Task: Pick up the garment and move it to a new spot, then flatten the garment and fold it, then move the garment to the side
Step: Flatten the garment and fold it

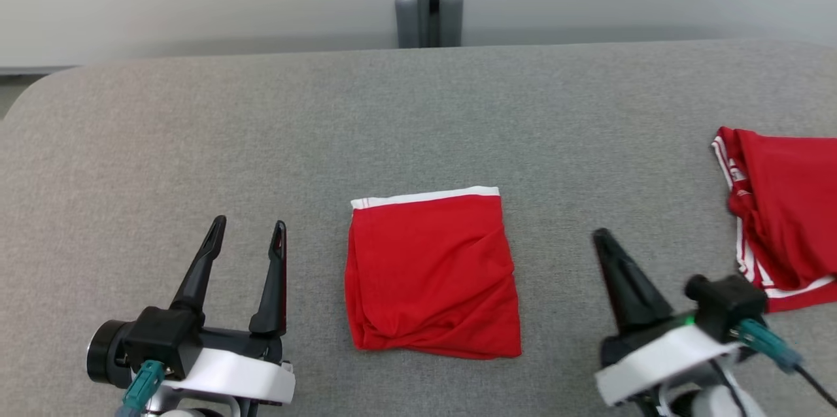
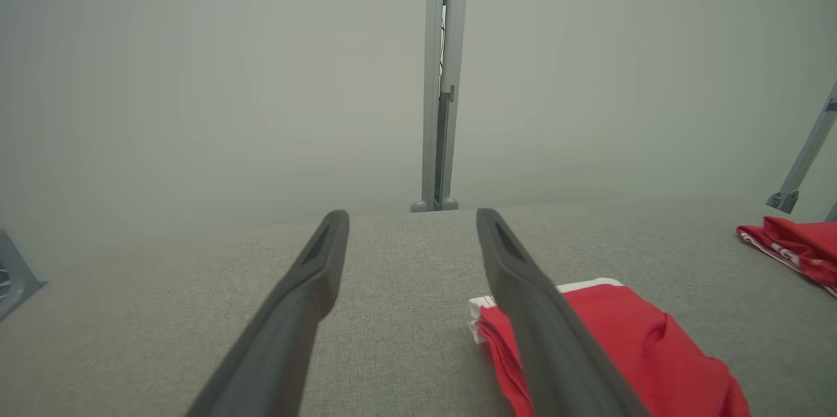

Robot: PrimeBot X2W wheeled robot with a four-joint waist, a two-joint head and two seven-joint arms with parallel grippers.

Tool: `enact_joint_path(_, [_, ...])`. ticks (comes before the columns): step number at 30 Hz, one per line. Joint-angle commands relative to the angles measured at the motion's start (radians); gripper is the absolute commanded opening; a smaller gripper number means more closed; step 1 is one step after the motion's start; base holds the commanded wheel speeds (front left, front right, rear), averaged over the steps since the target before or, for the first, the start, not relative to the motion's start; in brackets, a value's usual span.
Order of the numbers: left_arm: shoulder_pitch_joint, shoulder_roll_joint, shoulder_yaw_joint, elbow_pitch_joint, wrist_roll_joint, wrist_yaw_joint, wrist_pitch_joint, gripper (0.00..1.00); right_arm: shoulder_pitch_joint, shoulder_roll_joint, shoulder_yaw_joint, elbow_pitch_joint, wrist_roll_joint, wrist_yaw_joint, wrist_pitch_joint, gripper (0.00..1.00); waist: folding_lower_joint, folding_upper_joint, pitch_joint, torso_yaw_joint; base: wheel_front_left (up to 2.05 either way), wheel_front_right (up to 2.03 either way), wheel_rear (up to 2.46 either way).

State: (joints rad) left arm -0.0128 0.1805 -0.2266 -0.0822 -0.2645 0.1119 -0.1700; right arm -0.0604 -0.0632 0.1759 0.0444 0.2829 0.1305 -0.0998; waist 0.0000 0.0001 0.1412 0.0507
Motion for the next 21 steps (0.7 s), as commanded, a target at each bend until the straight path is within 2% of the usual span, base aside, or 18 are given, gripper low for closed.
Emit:
enact_joint_path(1, [-0.019, 0.002, 0.000, 0.003, -0.003, -0.002, -0.005, 1.00, -0.024, -0.005, 0.017, 0.015, 0.009, 0.001, -0.011, 0.00, 0.0000, -0.0001, 0.014, 0.015, 0.00, 0.00, 0.00])
enact_joint_path(7, [-0.049, -0.007, -0.009, 0.020, -0.008, -0.013, -0.018, 1.00, -0.167, -0.004, 0.197, 0.197, 0.053, 0.001, -0.081, 0.00, 0.0000, -0.0001, 0.058, 0.055, 0.00, 0.00, 0.00])
enact_joint_path(8, [-0.061, -0.010, -0.015, 0.029, -0.010, -0.015, -0.022, 1.00, -0.213, -0.001, 0.252, 0.270, 0.071, 0.000, -0.105, 0.00, 0.0000, -0.0001, 0.071, 0.067, 0.00, 0.00, 0.00])
enact_joint_path(12, [-0.075, -0.014, -0.020, 0.045, -0.015, -0.020, -0.031, 1.00, -0.293, 0.004, 0.347, 0.406, 0.114, 0.000, -0.142, 0.00, 0.0000, -0.0001, 0.093, 0.079, 0.00, 0.00, 0.00])
enact_joint_path(17, [-0.091, -0.018, -0.024, 0.063, -0.021, -0.024, -0.042, 1.00, -0.348, 0.007, 0.396, 0.595, 0.166, 0.000, -0.159, 0.00, 0.0000, -0.0001, 0.113, 0.083, 0.00, 0.00, 0.00])
enact_joint_path(21, [-0.105, -0.019, -0.028, 0.078, -0.025, -0.031, -0.050, 1.00, -0.339, 0.005, 0.398, 0.671, 0.197, 0.000, -0.163, 0.00, 0.0000, -0.0001, 0.120, 0.079, 0.00, 0.00, 0.00])
